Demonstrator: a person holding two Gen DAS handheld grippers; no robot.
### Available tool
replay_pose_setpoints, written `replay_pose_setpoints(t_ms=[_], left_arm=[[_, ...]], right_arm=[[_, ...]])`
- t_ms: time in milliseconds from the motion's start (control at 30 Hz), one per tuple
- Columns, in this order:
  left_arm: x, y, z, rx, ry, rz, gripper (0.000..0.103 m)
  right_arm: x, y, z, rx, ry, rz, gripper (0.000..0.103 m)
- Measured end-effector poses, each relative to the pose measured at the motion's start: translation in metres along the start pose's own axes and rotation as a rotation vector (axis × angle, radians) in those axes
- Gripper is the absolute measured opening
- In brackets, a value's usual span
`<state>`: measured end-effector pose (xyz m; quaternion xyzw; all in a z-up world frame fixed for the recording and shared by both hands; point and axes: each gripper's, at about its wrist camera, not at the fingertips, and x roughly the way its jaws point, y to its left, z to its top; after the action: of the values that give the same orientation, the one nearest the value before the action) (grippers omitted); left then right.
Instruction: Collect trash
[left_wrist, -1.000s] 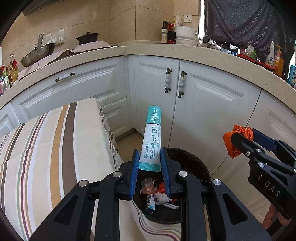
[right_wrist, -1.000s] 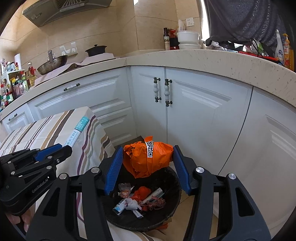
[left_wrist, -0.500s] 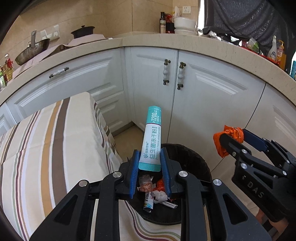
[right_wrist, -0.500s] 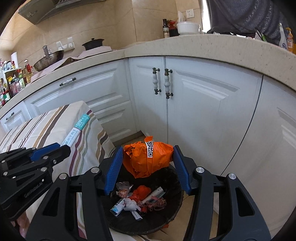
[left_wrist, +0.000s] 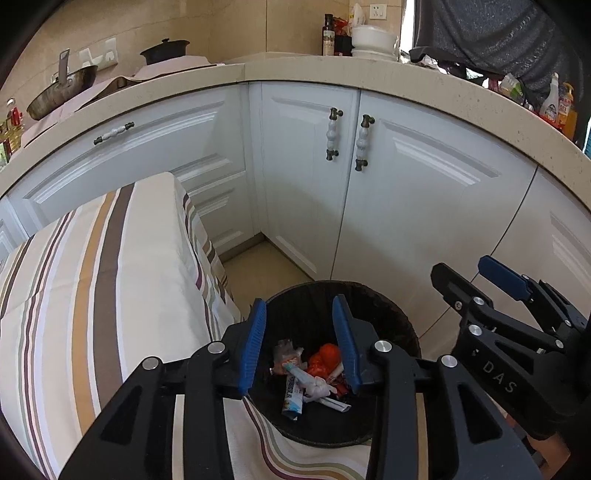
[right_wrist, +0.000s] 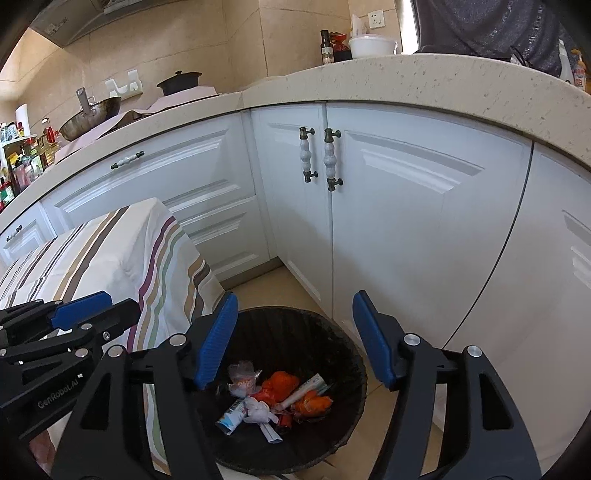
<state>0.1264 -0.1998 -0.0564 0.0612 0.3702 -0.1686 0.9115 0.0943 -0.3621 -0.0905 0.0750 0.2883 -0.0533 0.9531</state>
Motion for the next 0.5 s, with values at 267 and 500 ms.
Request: replay_pose_setpoints(t_ms=[267, 500], left_arm=[[-0.018, 0.007, 0.002, -0.024, -0.059, 0.009, 0.052], [-0.038, 0.016, 0.001, -0.040, -0.107, 0.023, 0.065]], right_arm=[[-0.030, 0.001, 0.007, 0.008, -0.048, -0.024, 0.065], [-0.056, 0.007, 0.011, 0.007, -0.083, -0.044, 0.070]])
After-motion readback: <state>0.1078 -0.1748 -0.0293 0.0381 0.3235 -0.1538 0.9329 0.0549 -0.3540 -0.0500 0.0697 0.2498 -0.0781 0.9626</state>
